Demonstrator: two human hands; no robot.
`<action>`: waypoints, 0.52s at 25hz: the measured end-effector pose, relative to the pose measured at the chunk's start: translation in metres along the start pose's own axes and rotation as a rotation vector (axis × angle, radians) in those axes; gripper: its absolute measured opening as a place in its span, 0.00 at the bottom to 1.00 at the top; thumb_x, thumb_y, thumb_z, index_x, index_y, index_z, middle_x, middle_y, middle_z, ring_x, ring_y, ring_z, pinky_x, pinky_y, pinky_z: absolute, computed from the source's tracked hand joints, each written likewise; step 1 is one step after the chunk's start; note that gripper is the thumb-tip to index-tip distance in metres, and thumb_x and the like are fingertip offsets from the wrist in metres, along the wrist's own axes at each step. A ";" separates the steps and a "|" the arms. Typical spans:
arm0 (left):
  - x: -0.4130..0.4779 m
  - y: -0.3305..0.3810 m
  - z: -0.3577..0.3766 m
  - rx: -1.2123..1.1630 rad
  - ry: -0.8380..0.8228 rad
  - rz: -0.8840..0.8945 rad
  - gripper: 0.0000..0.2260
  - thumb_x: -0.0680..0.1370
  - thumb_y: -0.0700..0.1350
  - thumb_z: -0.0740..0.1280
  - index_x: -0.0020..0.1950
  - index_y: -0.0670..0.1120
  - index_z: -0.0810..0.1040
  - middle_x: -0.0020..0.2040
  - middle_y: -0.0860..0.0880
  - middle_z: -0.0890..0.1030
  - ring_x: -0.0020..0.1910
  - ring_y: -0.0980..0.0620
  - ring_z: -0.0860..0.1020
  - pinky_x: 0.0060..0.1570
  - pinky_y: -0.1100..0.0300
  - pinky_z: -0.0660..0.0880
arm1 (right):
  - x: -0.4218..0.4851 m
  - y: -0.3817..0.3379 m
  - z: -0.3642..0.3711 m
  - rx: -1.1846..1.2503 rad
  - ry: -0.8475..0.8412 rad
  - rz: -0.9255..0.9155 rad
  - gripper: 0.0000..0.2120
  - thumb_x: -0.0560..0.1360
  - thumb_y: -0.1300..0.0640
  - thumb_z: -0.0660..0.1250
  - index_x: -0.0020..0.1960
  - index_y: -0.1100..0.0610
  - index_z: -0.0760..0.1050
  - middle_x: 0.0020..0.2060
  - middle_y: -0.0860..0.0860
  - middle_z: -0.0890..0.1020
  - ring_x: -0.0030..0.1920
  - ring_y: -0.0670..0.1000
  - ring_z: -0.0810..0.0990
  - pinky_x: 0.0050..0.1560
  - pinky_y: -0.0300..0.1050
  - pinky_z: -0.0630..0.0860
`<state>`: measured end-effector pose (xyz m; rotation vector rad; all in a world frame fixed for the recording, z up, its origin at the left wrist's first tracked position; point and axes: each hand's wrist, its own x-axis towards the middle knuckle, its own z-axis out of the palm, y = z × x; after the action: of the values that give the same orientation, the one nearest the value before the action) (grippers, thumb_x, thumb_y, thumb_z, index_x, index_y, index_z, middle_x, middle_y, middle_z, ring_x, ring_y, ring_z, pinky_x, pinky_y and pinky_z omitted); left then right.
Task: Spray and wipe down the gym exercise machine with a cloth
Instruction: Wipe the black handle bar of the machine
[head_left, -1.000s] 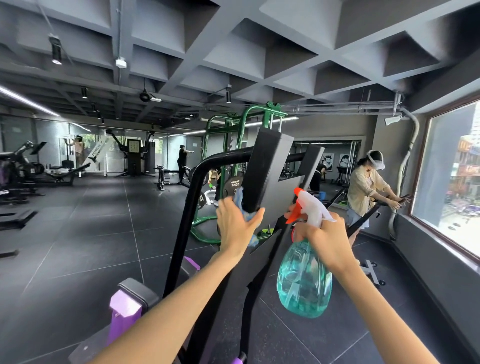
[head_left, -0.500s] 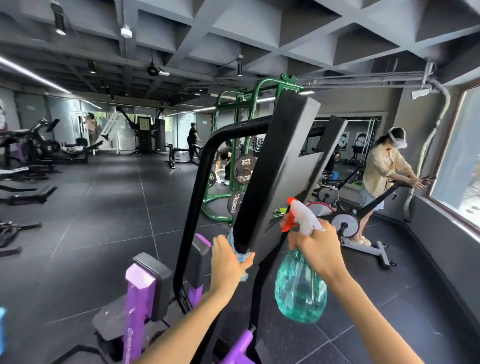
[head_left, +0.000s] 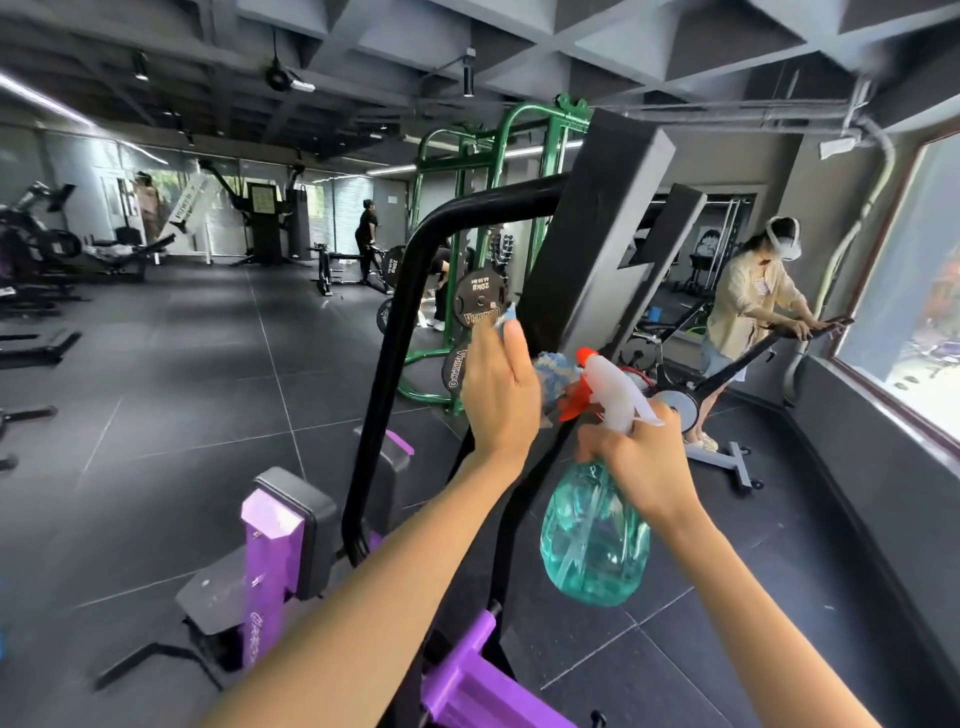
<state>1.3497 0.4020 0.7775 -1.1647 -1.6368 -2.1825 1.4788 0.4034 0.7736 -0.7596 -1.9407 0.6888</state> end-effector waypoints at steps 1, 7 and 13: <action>-0.010 -0.017 -0.003 0.060 0.050 -0.021 0.21 0.83 0.50 0.50 0.56 0.38 0.77 0.49 0.42 0.81 0.48 0.45 0.79 0.41 0.65 0.63 | 0.000 0.003 0.002 0.005 -0.014 0.004 0.23 0.55 0.55 0.63 0.51 0.47 0.74 0.34 0.48 0.80 0.37 0.57 0.75 0.42 0.55 0.77; -0.027 -0.061 -0.026 0.173 -0.010 -0.462 0.17 0.84 0.39 0.52 0.52 0.34 0.80 0.49 0.33 0.81 0.53 0.35 0.76 0.44 0.53 0.59 | -0.003 -0.002 0.011 -0.096 -0.031 0.025 0.20 0.55 0.58 0.61 0.47 0.49 0.72 0.31 0.46 0.78 0.31 0.58 0.69 0.34 0.53 0.73; 0.031 0.015 -0.009 0.031 -0.078 -0.188 0.21 0.84 0.41 0.54 0.38 0.31 0.77 0.39 0.32 0.79 0.40 0.39 0.74 0.38 0.59 0.56 | 0.010 -0.028 0.012 0.039 0.146 0.094 0.13 0.55 0.61 0.61 0.39 0.53 0.75 0.26 0.47 0.77 0.29 0.48 0.69 0.30 0.45 0.67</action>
<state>1.3331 0.3977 0.8087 -1.1437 -1.8765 -2.2377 1.4575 0.3910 0.7938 -0.8571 -1.7636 0.7055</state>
